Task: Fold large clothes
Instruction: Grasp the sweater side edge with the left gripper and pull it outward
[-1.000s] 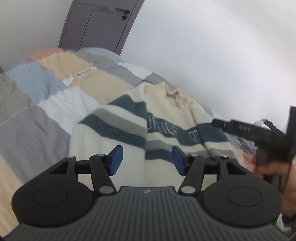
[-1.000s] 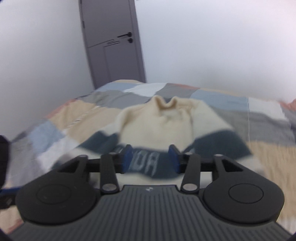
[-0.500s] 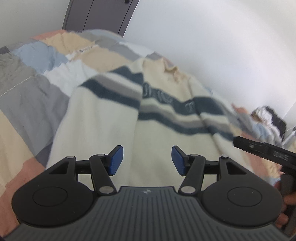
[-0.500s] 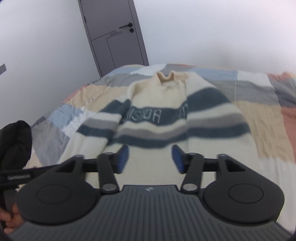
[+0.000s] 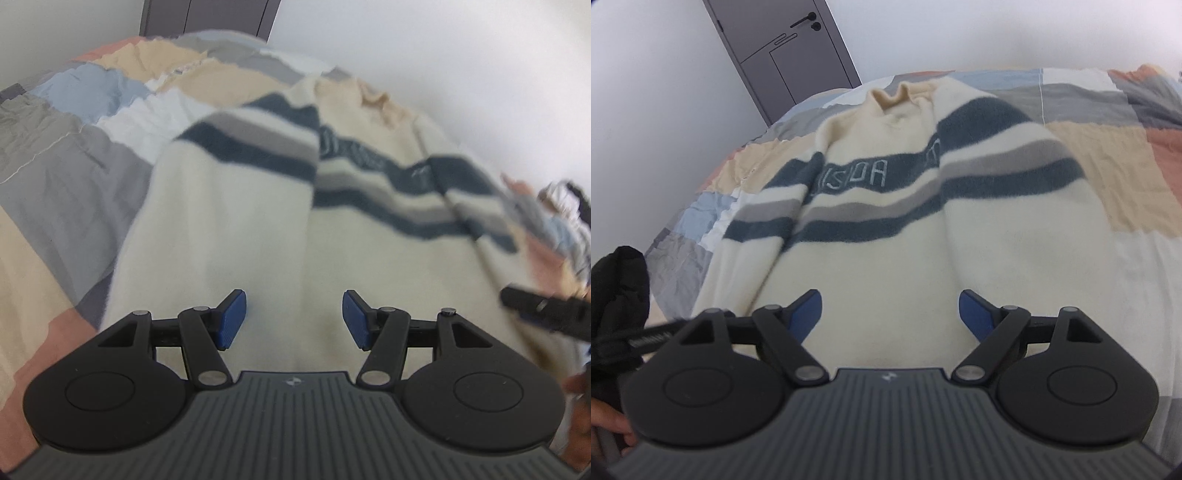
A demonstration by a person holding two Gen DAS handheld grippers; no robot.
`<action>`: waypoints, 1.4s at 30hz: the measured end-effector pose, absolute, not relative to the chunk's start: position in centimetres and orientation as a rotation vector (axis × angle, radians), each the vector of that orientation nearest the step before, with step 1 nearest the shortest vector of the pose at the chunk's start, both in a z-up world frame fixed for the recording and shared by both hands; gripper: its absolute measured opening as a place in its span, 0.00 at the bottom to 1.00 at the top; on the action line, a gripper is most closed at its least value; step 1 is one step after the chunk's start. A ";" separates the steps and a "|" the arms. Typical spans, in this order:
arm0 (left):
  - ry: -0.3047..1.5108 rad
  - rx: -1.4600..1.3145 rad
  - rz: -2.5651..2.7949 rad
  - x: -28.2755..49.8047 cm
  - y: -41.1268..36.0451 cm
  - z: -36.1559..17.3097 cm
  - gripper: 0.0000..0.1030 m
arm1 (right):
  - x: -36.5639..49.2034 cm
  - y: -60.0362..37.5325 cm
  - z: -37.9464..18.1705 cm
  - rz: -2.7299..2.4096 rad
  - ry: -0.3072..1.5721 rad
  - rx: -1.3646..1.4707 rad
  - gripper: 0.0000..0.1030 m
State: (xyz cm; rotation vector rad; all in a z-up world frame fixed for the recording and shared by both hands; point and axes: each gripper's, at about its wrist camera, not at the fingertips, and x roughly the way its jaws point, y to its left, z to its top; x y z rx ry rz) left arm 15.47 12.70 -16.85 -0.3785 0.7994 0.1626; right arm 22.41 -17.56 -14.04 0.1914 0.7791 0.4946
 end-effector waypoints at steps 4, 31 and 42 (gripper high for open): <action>0.833 -0.294 0.238 15.6 12.4 -17.8 0.61 | 22.7 -17.4 -14.2 0.499 0.786 0.188 0.81; 0.747 -0.059 0.744 30.9 40.0 -5.7 0.11 | 27.1 -13.6 -16.1 0.488 0.719 0.054 0.81; 0.863 -0.174 0.769 35.2 46.3 -14.5 0.10 | 29.4 -11.3 -18.0 0.525 0.709 0.003 0.81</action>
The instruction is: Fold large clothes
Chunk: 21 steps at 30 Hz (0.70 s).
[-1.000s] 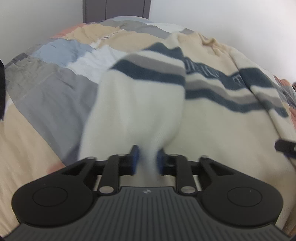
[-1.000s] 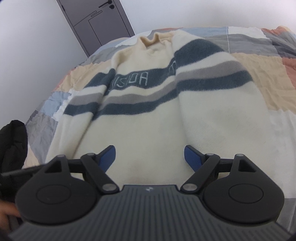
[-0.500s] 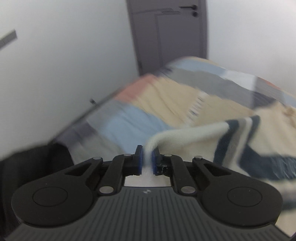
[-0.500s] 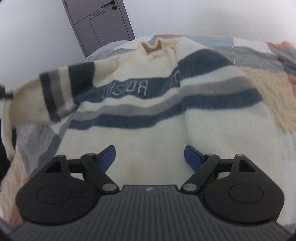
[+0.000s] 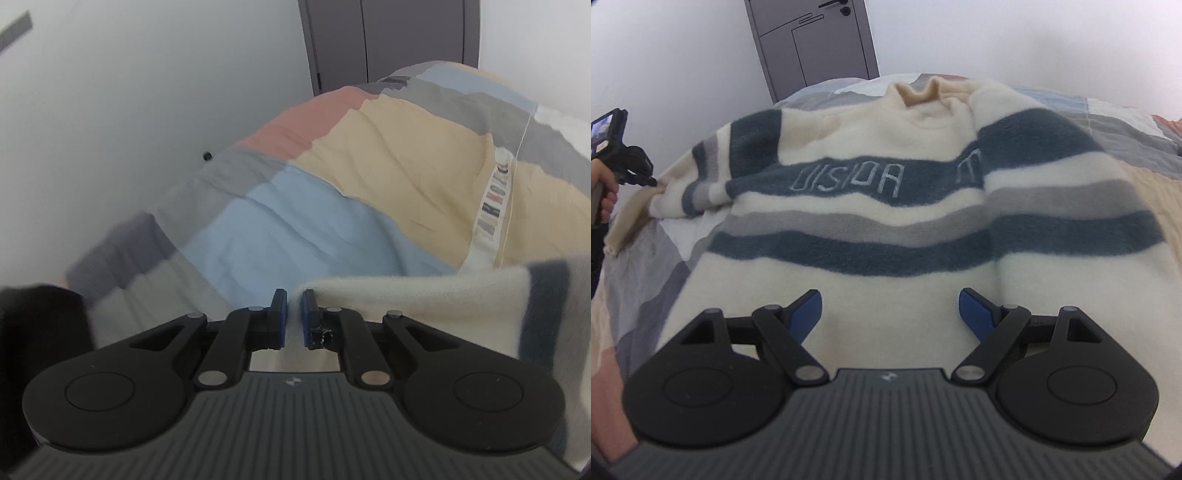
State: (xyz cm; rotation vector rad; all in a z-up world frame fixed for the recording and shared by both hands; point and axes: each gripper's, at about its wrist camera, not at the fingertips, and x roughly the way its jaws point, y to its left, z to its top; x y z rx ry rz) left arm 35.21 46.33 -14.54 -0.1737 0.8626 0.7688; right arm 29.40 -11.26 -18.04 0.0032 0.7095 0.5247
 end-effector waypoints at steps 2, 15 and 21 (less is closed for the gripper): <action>0.829 -0.169 0.755 35.3 46.1 -14.7 0.11 | 29.9 -11.0 -18.2 0.532 0.711 0.003 0.81; 0.601 -0.203 0.721 28.4 37.2 -12.4 0.59 | 29.2 -12.4 -16.4 0.555 0.635 0.032 0.81; 0.582 -0.250 0.568 23.6 28.9 -11.5 0.59 | 27.1 -14.1 -14.6 0.511 0.576 0.009 0.81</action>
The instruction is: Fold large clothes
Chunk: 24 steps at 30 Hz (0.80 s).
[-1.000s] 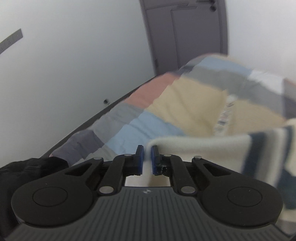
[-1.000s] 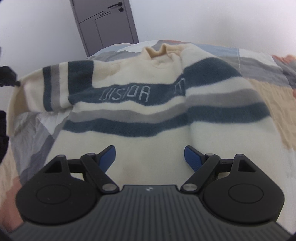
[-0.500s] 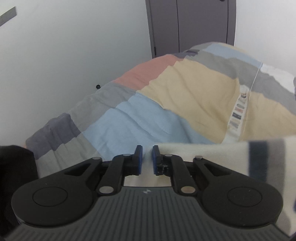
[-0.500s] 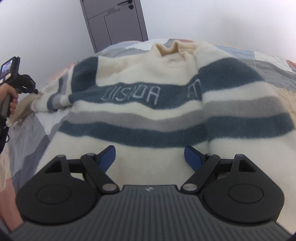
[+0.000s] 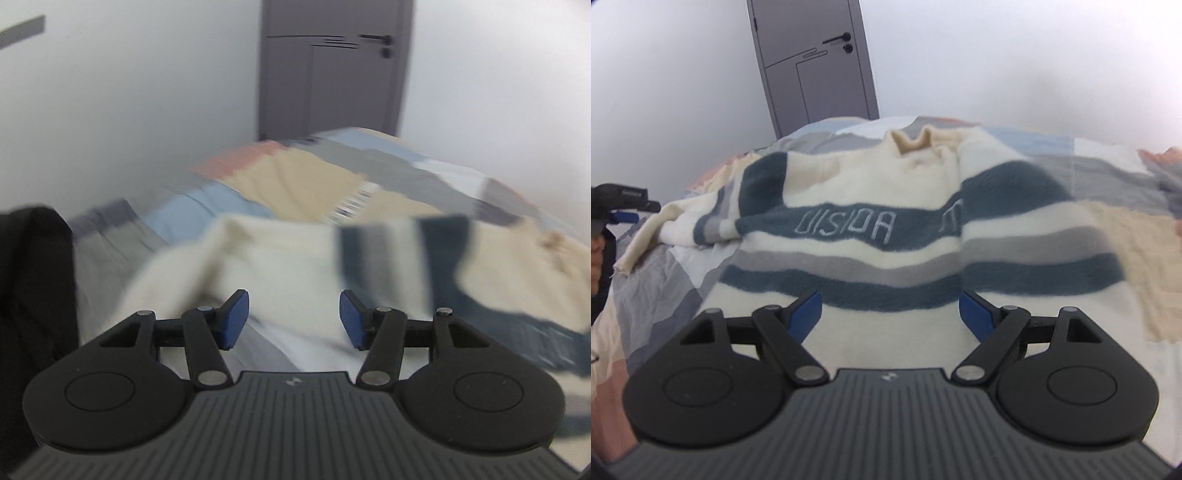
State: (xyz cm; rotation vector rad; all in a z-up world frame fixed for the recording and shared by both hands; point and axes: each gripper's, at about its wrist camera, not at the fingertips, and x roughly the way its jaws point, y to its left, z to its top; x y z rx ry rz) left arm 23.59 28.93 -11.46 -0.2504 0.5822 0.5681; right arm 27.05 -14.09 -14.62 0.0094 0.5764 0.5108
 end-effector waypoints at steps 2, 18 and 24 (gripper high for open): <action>0.575 -0.299 0.507 22.0 26.1 -11.0 0.59 | 26.2 -14.8 -14.1 0.488 0.559 -0.007 0.81; 0.621 -0.484 0.142 16.1 11.1 -14.5 0.59 | 23.3 -21.6 -12.8 0.197 0.529 0.001 0.81; 0.632 -0.410 0.085 17.0 10.2 -15.5 0.59 | 23.9 -21.5 -14.0 0.150 0.620 -0.007 0.81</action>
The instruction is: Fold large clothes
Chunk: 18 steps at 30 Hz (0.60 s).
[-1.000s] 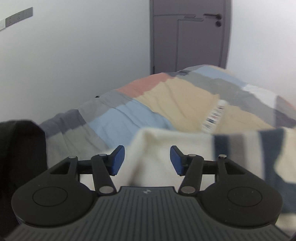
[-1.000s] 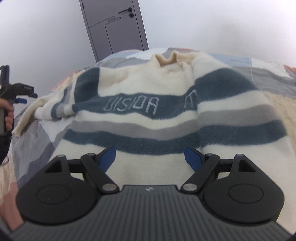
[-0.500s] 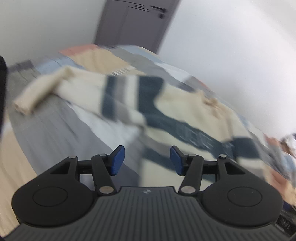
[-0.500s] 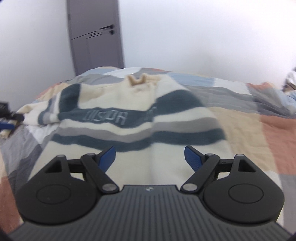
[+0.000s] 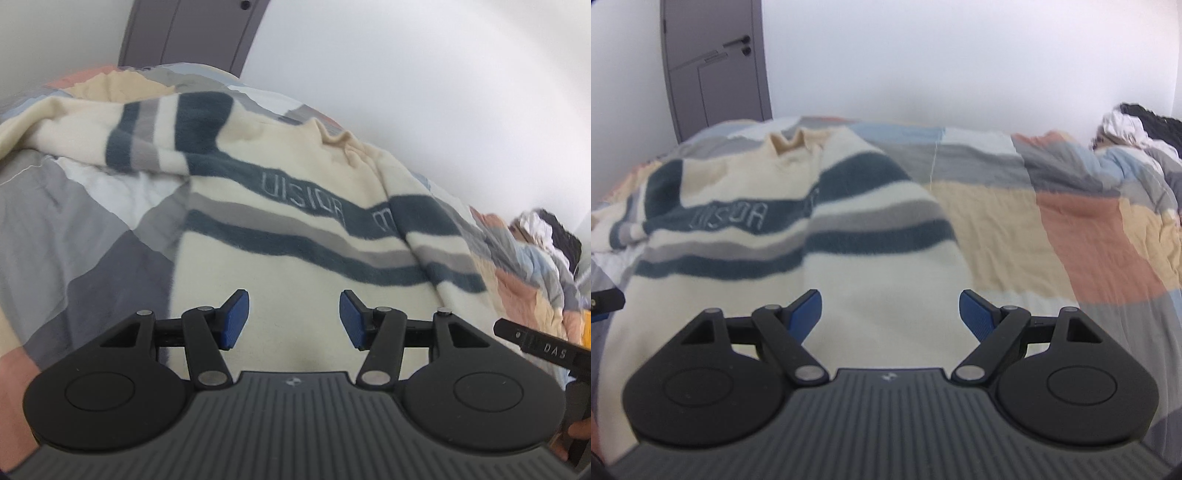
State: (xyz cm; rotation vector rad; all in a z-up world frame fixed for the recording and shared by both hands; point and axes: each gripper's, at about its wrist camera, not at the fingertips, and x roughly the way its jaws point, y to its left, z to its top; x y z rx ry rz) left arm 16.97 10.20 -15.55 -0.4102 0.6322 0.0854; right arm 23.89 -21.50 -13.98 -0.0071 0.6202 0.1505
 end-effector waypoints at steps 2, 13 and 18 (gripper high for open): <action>0.643 -0.401 0.081 17.2 10.2 -16.0 0.59 | 24.0 -21.6 -14.3 0.129 0.641 0.014 0.81; 0.639 -0.451 0.047 17.3 11.0 -16.2 0.59 | 24.4 -22.9 -14.6 0.031 0.658 0.098 1.00; 0.638 -0.456 0.046 17.2 11.0 -16.2 0.59 | 24.7 -22.7 -15.4 0.019 0.706 0.088 1.00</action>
